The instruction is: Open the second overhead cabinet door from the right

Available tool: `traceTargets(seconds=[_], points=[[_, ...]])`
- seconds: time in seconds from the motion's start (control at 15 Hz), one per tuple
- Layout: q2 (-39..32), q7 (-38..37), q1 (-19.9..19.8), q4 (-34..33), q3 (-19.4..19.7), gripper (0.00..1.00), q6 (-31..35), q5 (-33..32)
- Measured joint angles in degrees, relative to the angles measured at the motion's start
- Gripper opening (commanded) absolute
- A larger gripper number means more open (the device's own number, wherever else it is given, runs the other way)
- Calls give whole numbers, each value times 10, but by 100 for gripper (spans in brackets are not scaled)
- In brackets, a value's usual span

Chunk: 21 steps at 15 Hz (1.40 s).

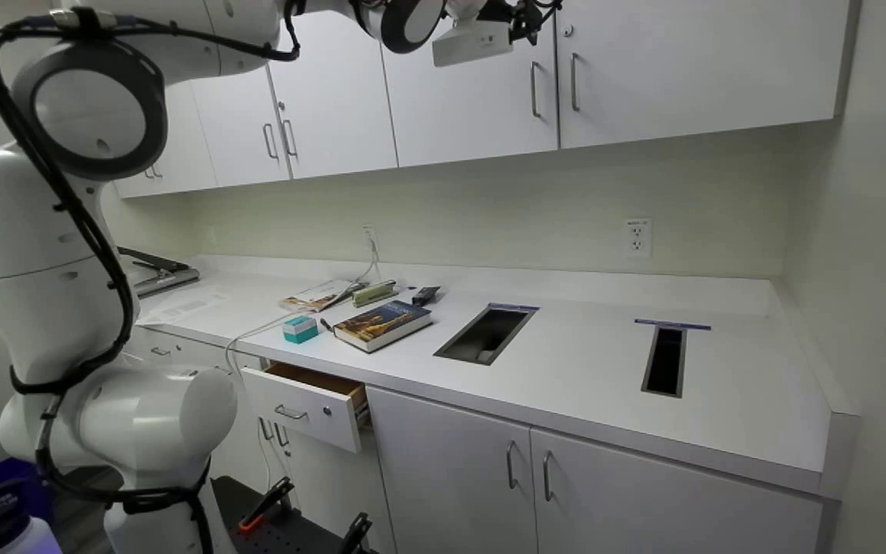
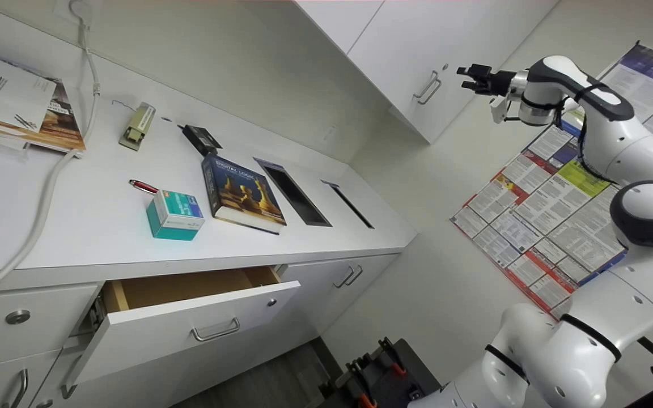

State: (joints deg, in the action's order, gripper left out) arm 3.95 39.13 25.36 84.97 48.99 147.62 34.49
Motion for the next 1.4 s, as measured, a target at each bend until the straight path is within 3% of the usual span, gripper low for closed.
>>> traceTargets(seconds=[0.2,0.47,0.73,1.4], points=[[-67,24,-8,-52,36,100,-48,84],[-164,28,-61,-115,43,100,-100,166],[-212,23,-89,-147,43,100,-100,181],[-212,34,-90,-157,31,100,-100,181]])
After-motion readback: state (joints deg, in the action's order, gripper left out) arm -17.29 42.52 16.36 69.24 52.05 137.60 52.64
